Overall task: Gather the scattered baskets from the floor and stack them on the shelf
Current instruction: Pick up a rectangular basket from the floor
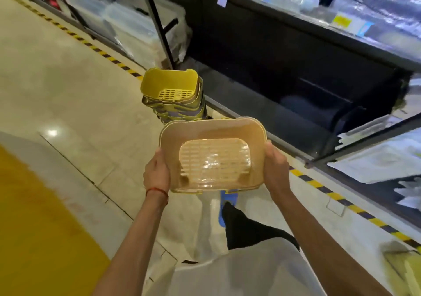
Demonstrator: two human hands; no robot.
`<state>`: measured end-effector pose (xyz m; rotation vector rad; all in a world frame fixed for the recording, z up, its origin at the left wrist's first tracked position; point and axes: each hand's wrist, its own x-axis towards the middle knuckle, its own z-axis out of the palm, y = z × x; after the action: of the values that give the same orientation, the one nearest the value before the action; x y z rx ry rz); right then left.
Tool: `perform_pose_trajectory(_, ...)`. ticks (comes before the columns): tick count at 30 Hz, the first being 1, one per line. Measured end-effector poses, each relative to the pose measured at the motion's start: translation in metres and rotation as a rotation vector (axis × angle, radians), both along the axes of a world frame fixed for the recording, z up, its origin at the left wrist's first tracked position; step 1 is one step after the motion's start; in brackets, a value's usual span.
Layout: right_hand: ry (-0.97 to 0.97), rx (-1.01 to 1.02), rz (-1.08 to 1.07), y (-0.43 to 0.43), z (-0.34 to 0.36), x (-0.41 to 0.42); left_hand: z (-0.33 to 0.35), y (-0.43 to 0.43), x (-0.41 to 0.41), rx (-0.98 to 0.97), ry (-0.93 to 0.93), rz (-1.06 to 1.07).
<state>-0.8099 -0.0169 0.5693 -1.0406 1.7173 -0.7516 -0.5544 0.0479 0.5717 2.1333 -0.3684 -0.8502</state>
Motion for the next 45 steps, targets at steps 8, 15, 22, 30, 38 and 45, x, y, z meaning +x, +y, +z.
perform_pose_trajectory(8,0.069,0.047,0.072,-0.137,0.012,0.095,0.014,-0.118,0.083,-0.010,0.045,0.105)
perform_pose_trajectory(15,0.006,0.064,0.063,-0.203,0.008,0.178,-0.002,-0.190,0.168,-0.009,0.078,0.126)
perform_pose_trajectory(22,-0.050,0.125,-0.124,-0.247,0.004,0.256,-0.016,-0.272,0.258,0.036,0.173,-0.020)
perform_pose_trajectory(30,-0.090,0.191,-0.107,-0.287,-0.018,0.298,-0.028,-0.346,0.312,0.049,0.281,-0.136)
perform_pose_trajectory(38,-0.399,0.245,-0.228,-0.351,-0.044,0.311,-0.066,-0.409,0.323,0.101,0.257,-0.082)
perform_pose_trajectory(45,-0.125,0.312,-0.126,-0.378,-0.078,0.322,-0.096,-0.437,0.328,0.117,0.339,0.008)
